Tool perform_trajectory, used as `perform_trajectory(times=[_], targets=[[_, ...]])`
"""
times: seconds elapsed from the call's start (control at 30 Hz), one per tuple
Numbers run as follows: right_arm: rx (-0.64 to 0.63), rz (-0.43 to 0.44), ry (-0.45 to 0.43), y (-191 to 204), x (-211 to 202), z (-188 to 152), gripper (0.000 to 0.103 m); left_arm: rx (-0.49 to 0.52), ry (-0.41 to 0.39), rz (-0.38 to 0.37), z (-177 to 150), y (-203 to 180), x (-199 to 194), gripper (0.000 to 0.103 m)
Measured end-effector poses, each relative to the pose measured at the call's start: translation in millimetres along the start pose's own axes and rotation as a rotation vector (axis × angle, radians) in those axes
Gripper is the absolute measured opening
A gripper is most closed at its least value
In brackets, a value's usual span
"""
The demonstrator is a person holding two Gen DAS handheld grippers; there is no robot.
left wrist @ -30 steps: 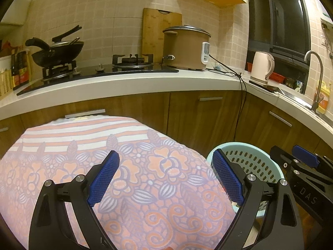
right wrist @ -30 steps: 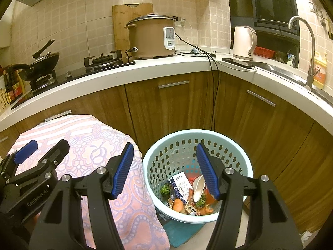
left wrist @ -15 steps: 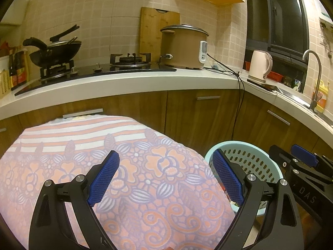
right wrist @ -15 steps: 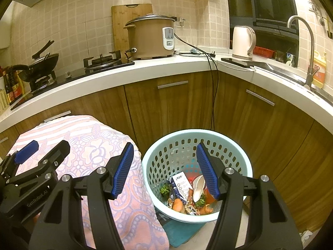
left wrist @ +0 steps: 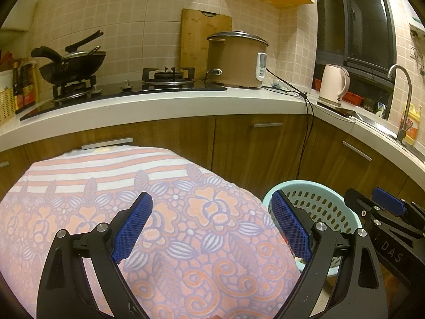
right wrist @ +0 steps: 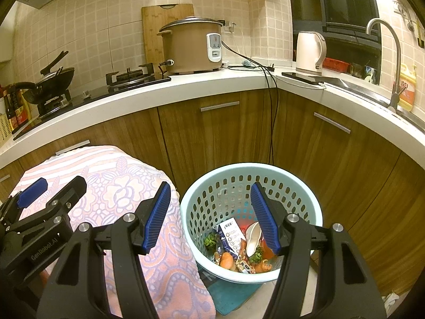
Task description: Collect trash
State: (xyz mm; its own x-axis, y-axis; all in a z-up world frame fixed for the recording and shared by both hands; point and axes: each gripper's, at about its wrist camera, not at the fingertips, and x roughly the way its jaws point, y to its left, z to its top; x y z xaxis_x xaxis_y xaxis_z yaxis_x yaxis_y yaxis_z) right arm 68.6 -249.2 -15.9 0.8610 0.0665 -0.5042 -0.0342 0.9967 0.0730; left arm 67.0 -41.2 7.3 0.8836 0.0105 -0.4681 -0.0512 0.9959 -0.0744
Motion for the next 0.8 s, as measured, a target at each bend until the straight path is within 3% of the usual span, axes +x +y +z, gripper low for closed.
perform_trajectory(times=[0.57, 0.8], targets=[[0.000, 0.000, 0.001, -0.6, 0.0, -1.8, 0.059, -0.040, 0.020, -0.034, 2.8, 4.6, -2.6, 0.088], [-0.016, -0.009, -0.010, 1.5, -6.1, -2.5, 0.059, -0.029, 0.048, -0.008, 7.0, 6.1, -4.1, 0.088]])
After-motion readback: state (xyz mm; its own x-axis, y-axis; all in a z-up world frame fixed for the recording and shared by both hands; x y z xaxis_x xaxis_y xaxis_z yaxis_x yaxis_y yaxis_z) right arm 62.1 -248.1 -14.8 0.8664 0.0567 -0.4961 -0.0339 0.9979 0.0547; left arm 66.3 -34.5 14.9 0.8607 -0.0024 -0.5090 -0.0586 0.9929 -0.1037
